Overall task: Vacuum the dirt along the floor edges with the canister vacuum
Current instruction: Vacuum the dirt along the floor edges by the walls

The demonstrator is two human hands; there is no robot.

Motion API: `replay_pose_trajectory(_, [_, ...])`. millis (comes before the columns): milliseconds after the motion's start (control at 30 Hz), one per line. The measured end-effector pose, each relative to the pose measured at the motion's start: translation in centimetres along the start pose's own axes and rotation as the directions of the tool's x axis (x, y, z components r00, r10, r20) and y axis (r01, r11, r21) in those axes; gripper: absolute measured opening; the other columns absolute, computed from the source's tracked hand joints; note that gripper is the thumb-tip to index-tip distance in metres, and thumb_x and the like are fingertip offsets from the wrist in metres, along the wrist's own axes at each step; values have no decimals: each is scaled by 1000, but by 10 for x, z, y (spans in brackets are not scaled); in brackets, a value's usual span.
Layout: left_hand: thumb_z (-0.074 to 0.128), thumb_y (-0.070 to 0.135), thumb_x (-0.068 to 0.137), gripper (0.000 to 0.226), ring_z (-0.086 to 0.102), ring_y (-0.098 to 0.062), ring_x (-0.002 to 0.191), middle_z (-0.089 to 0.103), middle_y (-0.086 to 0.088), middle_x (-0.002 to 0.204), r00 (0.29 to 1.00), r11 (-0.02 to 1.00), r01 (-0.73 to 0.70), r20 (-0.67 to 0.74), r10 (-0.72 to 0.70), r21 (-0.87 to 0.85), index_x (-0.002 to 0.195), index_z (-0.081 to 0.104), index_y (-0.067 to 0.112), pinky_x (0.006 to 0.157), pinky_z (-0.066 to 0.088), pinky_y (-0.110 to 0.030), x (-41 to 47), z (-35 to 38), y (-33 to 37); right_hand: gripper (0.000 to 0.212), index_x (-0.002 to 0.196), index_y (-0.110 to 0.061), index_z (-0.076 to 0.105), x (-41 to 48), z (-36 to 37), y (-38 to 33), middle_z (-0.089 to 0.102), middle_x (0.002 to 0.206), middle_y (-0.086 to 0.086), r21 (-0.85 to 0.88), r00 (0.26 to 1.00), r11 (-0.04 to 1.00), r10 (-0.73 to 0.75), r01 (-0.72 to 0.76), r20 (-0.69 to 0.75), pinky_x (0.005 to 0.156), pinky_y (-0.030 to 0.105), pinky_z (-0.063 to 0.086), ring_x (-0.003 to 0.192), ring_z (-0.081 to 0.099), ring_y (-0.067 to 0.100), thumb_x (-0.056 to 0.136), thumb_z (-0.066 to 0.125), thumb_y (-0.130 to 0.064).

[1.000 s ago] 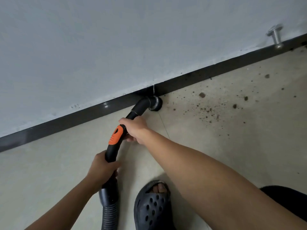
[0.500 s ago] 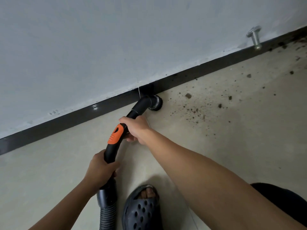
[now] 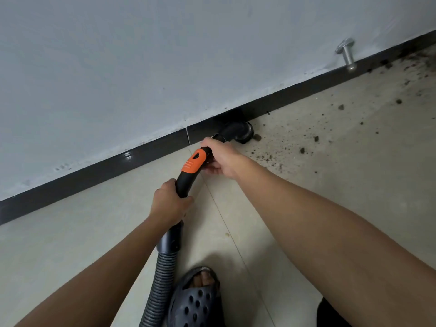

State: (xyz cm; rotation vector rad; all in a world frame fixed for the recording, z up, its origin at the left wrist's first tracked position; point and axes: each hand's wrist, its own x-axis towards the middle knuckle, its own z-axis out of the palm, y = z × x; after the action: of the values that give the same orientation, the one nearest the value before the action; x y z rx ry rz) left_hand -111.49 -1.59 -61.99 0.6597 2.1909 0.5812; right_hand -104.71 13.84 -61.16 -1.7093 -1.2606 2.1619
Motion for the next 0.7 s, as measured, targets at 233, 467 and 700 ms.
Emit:
replay_pose_trajectory(233, [67,1,78,17,69,-34,57,68,-19,68,990,990,139,2,-139,3,89,56,8,56,59,-39,-24,-36,-48,15,80,-13,55,-11,62,34,66,83,11,4,997,1000,14,-14,78,47,23,47,63,65,28,84,63,-26])
replay_pose_trajectory(467, [65,0,75,16,65,-28,47,66,-18,63,996,996,74,52,-77,55,87,57,8,47,55,-33,-41,-29,-57,17,85,-17,54,-32,47,61,69,93,10,87,999,995,38,-41,31,50,25,49,70,67,25,84,66,-30])
replay_pose_trajectory(700, [64,1,75,17,64,-26,46,66,-17,63,997,998,9,80,-14,59,87,57,11,44,51,-29,-29,-10,-35,16,85,-17,52,-29,15,53,64,88,6,156,998,988,20,-11,-54,50,24,48,70,63,22,86,64,-27])
